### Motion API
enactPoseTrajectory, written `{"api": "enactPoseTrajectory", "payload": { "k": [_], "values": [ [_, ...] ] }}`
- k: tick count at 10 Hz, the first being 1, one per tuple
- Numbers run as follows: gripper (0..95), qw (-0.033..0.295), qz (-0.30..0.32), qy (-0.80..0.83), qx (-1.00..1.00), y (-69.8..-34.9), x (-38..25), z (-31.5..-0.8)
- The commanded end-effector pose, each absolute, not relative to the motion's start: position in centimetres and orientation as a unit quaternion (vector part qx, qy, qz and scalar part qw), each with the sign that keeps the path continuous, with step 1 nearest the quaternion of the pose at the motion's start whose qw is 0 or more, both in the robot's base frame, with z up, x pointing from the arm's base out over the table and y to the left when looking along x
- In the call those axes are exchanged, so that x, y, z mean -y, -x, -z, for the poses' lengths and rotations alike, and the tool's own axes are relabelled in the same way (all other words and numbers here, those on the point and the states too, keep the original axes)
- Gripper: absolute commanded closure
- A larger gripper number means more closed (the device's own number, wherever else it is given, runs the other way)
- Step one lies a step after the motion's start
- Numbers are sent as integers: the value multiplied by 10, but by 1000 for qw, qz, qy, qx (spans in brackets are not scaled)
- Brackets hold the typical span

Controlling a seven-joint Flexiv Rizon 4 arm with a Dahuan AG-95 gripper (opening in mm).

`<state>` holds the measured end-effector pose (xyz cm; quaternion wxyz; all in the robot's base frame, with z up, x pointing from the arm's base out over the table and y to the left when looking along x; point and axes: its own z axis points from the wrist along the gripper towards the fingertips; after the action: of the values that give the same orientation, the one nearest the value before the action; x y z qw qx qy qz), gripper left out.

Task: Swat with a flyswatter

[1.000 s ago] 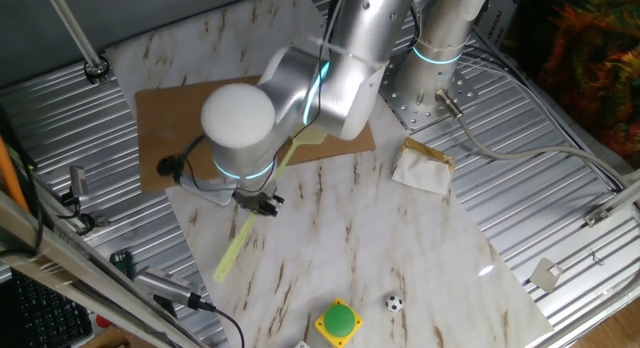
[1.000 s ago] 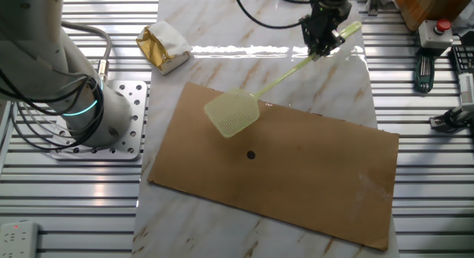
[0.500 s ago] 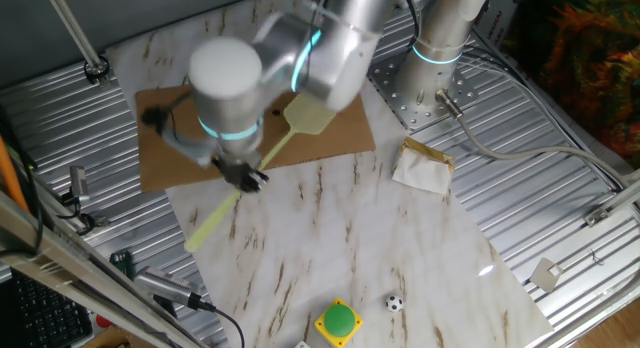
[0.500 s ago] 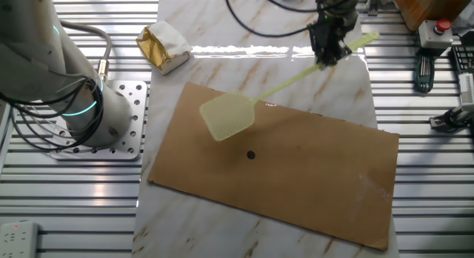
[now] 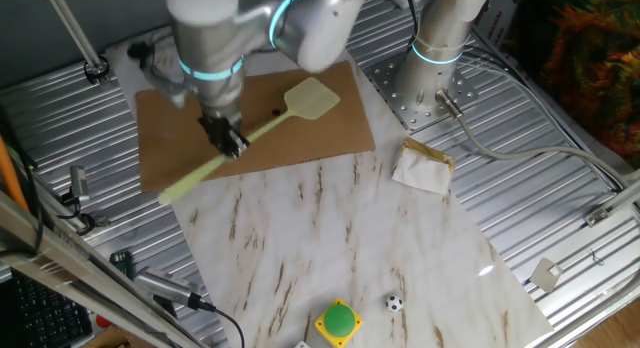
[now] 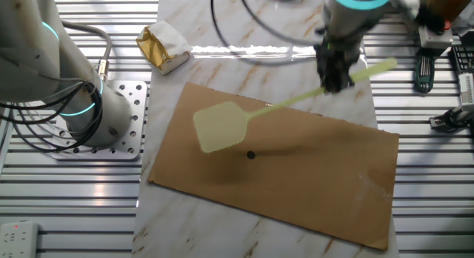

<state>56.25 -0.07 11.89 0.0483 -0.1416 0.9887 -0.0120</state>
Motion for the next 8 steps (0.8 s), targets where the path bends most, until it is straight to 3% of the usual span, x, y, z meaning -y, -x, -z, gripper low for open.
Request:
{"api": "enactPoseTrajectory", "payload": {
  "k": [1, 8],
  "values": [
    [950, 50, 14, 116, -992, -562, 23, -118],
    [950, 39, 19, -11, -999, -553, 62, -111]
  ]
}}
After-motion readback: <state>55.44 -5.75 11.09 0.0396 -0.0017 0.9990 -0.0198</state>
